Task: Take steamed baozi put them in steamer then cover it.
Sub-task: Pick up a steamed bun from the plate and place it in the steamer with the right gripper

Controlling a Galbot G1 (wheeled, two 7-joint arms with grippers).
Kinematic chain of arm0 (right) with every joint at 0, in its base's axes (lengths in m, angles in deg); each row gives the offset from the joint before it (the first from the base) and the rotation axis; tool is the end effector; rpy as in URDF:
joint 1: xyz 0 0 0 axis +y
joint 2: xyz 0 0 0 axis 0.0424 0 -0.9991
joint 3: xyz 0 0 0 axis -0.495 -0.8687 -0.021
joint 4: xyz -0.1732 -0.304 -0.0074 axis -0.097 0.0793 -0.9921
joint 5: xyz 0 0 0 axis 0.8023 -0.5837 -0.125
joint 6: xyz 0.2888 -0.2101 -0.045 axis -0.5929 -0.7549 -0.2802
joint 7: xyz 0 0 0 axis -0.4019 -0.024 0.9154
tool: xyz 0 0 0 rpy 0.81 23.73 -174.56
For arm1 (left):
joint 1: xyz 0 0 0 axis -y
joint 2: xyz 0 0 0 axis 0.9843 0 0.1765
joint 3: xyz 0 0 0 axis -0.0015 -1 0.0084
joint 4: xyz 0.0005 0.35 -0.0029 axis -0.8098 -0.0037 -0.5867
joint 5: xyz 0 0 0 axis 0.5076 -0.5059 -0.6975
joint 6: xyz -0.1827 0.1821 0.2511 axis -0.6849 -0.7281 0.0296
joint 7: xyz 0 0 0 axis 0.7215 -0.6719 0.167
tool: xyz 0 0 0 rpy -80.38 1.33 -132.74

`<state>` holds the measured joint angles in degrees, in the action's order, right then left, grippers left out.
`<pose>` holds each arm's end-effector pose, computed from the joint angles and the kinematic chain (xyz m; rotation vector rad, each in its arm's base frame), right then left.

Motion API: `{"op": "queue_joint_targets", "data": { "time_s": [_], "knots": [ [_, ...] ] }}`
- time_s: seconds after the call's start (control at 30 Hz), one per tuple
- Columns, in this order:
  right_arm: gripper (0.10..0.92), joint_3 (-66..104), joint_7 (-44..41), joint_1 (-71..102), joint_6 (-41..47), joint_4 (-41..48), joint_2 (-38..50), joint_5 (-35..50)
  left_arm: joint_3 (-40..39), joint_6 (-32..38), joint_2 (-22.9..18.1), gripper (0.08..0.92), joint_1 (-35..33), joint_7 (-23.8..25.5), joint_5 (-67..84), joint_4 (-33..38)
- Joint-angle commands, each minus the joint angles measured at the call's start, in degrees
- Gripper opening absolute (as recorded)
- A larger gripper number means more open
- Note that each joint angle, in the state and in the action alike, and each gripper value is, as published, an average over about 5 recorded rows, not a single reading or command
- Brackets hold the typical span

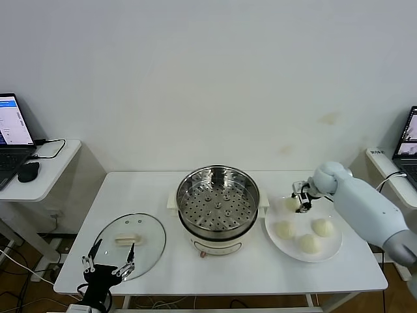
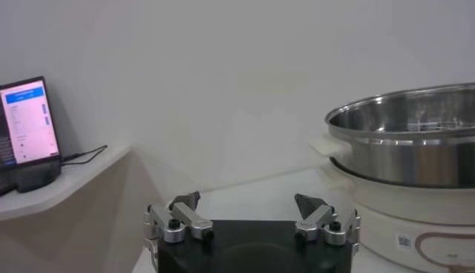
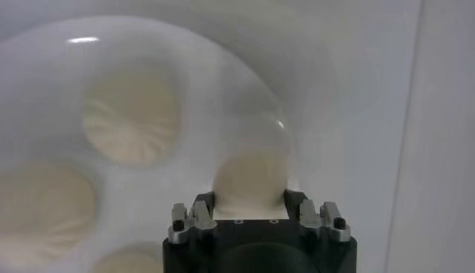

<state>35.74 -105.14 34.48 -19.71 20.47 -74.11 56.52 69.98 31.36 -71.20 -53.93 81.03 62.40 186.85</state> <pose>0.5542 -0.1655 -0.1778 1.1442 -1.4881 1.5664 0.1251 0.0696 -0.2840 -0.0213 -2.9406 -0.3469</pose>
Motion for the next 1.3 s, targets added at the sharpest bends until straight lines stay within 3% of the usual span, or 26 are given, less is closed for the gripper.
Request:
{"op": "queue_joint_targets", "data": {
  "time_s": [0.03, 0.3, 0.67, 0.93, 1.3],
  "knots": [
    [0.585, -6.5, -0.6, -10.1, 2.4, -13.1, 10.6, 12.8, -0.7, 0.0, 1.0, 0.823, 0.9, 0.0, 0.6, -0.6],
    [0.594, -20.0, -0.8, -29.5, 1.9, -19.6, 11.0, 25.3, -0.9, 0.0, 1.9, 0.823, 1.2, 0.1, 1.4, -0.3],
    [0.594, -32.4, 4.5, -37.8, -4.5, -18.5, -3.3, 32.7, -0.4, 0.0, 1.5, 0.823, 1.0, 0.0, 1.6, 1.0],
    [0.594, -36.1, 6.3, -34.9, -12.9, -14.4, -13.7, 28.4, 0.3, -0.1, 0.8, 0.823, 1.0, -0.1, 1.5, 1.1],
    [0.602, -37.2, 7.6, -30.5, -27.9, -5.6, -21.2, 11.6, 1.6, 0.0, 0.3, 0.823, 0.2, 0.0, 1.6, 1.1]
  ]
}}
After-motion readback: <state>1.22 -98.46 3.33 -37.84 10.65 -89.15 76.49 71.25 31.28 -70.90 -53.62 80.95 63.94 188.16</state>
